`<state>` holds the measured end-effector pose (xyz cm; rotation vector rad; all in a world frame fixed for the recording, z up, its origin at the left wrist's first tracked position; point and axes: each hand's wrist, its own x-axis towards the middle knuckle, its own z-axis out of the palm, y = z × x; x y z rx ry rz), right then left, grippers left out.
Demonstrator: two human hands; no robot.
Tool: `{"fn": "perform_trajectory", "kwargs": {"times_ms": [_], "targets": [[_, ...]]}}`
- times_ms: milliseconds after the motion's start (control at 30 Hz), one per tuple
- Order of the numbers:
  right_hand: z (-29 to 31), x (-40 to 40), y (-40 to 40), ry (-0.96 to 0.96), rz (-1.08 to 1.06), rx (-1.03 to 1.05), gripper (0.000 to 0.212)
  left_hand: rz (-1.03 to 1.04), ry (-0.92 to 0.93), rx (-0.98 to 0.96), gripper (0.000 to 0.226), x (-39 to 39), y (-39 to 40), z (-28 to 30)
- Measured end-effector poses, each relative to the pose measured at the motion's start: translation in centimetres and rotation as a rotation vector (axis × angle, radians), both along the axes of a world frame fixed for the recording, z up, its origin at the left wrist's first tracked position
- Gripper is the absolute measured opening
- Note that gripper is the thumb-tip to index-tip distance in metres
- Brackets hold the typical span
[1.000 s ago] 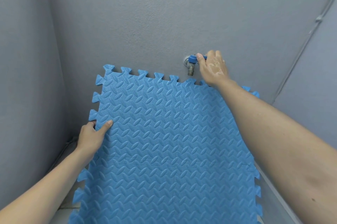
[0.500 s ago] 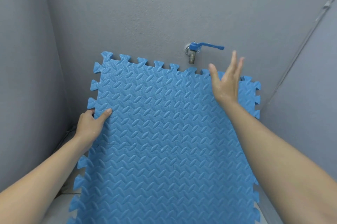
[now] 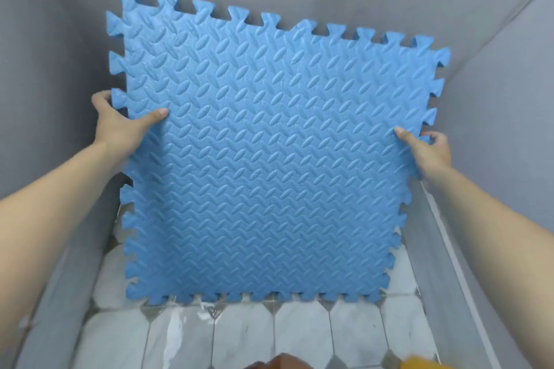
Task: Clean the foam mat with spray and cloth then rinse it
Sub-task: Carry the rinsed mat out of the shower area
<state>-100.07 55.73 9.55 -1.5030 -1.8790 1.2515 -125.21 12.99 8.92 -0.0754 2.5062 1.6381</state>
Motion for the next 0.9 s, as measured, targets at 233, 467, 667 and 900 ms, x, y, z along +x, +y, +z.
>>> {"fn": "perform_trajectory", "kwargs": {"times_ms": [233, 467, 667, 900], "targets": [[6.9, 5.5, -5.1, -0.047, 0.04, -0.23, 0.072, 0.004, -0.178, -0.045, 0.084, 6.3, -6.8, 7.0], [26.0, 4.6, -7.9, 0.071, 0.029, -0.123, 0.076, 0.068, -0.04, -0.112, 0.118, 9.0, -7.5, 25.2], [50.0, 3.0, -9.8, 0.121, 0.055, 0.04, 0.095, 0.106, 0.104, -0.055, 0.112, 10.3, -8.1, 47.2], [65.2, 1.5, -11.2, 0.166, 0.124, 0.168, 0.091, 0.091, 0.288, -0.052, 0.122, 12.0, -11.5, 64.0]]}}
